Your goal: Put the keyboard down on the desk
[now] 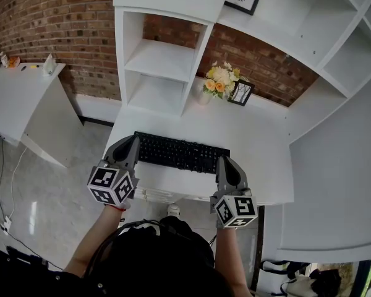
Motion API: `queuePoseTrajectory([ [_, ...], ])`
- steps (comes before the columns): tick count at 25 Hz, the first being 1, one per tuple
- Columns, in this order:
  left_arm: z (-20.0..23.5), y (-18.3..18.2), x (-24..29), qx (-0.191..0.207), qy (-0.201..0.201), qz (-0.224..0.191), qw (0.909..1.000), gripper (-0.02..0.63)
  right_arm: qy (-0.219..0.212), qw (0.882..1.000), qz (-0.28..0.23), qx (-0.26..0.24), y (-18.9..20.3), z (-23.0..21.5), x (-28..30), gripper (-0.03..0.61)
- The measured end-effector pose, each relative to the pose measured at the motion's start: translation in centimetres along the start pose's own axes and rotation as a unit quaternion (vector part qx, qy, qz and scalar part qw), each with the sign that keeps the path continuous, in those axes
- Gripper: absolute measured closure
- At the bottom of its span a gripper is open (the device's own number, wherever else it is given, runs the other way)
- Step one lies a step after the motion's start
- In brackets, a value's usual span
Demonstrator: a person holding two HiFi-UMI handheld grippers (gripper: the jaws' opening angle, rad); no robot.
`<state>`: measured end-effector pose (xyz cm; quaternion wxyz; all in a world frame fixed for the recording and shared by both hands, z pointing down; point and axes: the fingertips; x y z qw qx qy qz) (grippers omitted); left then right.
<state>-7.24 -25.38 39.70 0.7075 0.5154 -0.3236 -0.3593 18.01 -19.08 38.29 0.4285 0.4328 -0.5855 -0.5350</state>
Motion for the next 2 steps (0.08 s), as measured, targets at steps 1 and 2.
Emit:
queuePoseTrajectory([
  [1,0.02,0.01,-0.21,0.0,0.0,0.0,1.0,0.621,0.0,1.0,-0.001,-0.001,0.01,0.18,-0.13,0.577],
  [2,0.04,0.03,-0.42,0.001,0.0,-0.001,1.0,0.621,0.0,1.0,-0.001,-0.001,0.02,0.35,-0.26,0.577],
])
Point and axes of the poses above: the fingertips, and each gripper's own axes: x forward along the fingers, z to its left, y out of its underside, and after that the axes turned 2 degrees about z, right-handed
